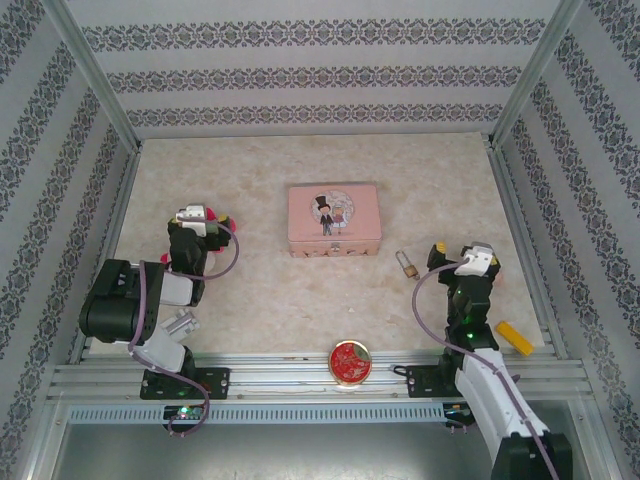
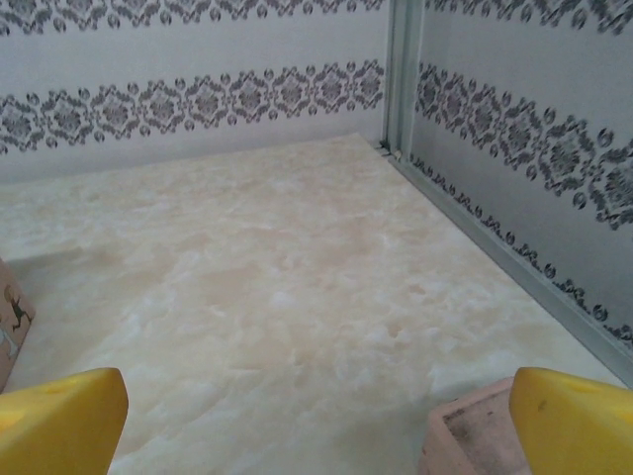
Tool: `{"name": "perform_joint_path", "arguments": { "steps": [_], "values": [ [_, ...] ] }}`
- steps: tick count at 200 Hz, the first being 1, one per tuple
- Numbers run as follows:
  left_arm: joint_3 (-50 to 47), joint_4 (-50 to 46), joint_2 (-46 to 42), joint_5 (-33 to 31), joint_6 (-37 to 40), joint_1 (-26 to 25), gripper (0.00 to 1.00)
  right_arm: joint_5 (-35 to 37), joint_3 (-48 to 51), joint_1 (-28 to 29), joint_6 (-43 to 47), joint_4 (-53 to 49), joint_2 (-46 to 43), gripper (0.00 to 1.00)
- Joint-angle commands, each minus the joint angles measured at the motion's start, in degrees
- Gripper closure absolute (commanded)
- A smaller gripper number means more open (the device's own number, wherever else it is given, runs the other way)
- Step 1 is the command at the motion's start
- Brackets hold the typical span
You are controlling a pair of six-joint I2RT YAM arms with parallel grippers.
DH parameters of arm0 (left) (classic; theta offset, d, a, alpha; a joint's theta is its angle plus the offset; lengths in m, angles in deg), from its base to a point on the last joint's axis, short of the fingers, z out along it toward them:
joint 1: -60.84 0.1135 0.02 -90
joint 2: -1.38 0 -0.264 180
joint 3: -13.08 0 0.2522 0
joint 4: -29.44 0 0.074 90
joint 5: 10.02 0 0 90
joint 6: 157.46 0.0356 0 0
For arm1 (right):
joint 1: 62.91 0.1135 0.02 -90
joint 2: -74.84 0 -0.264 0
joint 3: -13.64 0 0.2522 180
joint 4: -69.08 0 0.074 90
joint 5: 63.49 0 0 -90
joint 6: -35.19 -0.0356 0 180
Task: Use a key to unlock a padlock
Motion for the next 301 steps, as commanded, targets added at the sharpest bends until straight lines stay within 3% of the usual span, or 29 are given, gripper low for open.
{"name": "perform_joint_path", "arguments": {
  "steps": [1, 57, 124, 150, 166, 180, 301],
  "values": [
    [0.7, -4.7, -0.1, -0.2, -0.7, 0.9, 0.01, -4.3, 0.5, -1.0, 1.2, 9.4, 6.1, 0.02],
    [0.7, -4.8, -0.1, -0.3, -0.7, 0.9, 0.01, -12.0, -9.6, -1.3, 3.2, 21.5, 32.6, 0.02],
    [1.7, -6.9, -0.1, 4.3, 1.1, 0.9, 0.01, -12.7, -12.3, -2.0, 1.2, 43.5, 55.4, 0.02],
    [1.8, -7.1, -0.1, 4.5, 1.2, 0.9, 0.01, -15.1, -15.4, -3.3, 0.4, 34.1, 53.0, 0.02],
    [1.8, -7.0, -0.1, 4.5, 1.2, 0.9, 0.01, -22.3, -18.7, -3.8, 1.7, 30.7, 54.4, 0.02],
    [1.8, -7.0, -0.1, 4.6, 1.2, 0.9, 0.01, -23.4, -20.9, -3.3, 3.5, 25.3, 53.1, 0.02],
    [1.8, -7.1, -0.1, 4.3, 0.9, 0.9, 0.01, -23.7, -20.4, -3.5, 3.1, 27.2, 53.8, 0.02]
  ]
}}
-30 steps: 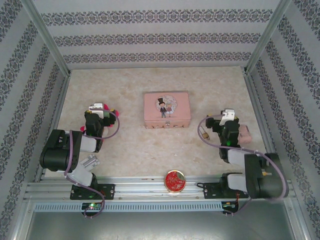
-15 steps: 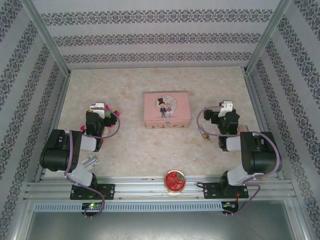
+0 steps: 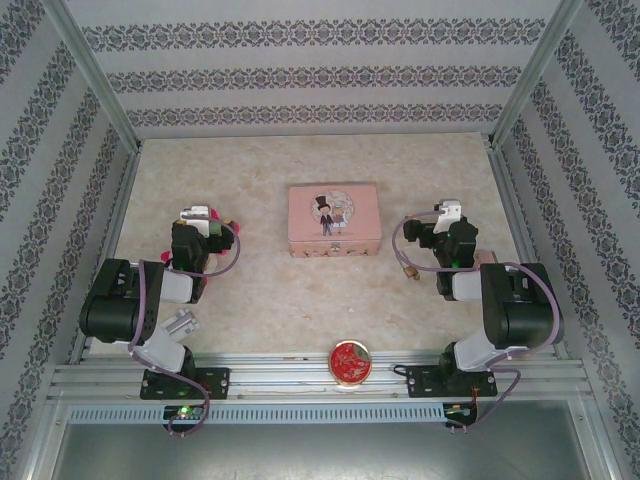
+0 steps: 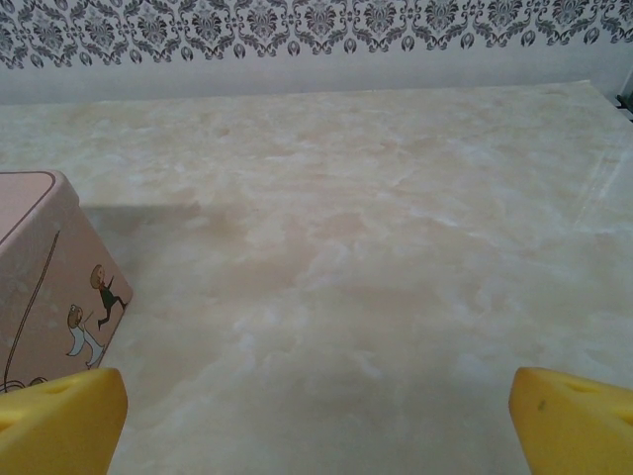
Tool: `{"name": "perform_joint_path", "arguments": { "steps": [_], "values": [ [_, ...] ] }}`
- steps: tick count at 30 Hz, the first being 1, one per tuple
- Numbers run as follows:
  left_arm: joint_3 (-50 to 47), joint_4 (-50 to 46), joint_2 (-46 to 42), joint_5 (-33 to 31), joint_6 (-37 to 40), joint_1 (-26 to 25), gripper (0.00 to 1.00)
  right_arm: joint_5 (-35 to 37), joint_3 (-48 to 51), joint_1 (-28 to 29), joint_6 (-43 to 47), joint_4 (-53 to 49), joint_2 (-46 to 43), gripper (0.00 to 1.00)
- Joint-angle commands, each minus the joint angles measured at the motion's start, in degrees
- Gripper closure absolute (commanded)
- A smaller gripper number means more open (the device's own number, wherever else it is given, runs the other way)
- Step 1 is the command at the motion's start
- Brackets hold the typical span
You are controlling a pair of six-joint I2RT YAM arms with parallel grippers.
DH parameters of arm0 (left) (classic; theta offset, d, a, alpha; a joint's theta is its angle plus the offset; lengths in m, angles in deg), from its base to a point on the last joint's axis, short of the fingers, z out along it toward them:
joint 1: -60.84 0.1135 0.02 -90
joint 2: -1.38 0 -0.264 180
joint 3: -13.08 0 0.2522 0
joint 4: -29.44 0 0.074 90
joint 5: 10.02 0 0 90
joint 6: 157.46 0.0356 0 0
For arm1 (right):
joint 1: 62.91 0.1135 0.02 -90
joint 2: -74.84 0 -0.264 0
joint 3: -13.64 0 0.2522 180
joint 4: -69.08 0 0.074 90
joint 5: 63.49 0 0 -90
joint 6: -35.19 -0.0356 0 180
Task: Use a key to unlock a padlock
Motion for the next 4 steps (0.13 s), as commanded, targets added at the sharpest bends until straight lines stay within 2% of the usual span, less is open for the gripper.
{"name": "perform_joint_path", "arguments": {
  "steps": [1, 4],
  "values": [
    [0.8, -1.7, -0.1, 1.0, 0.4, 0.9, 0.01, -1.5, -0.1, 0.0, 0.5, 0.6, -0.5, 0.02],
    [0.8, -1.7, -0.1, 0.9, 0.4, 0.9, 0.01, -1.5, -0.1, 0.0, 0.6, 0.6, -0.5, 0.02]
  ]
}}
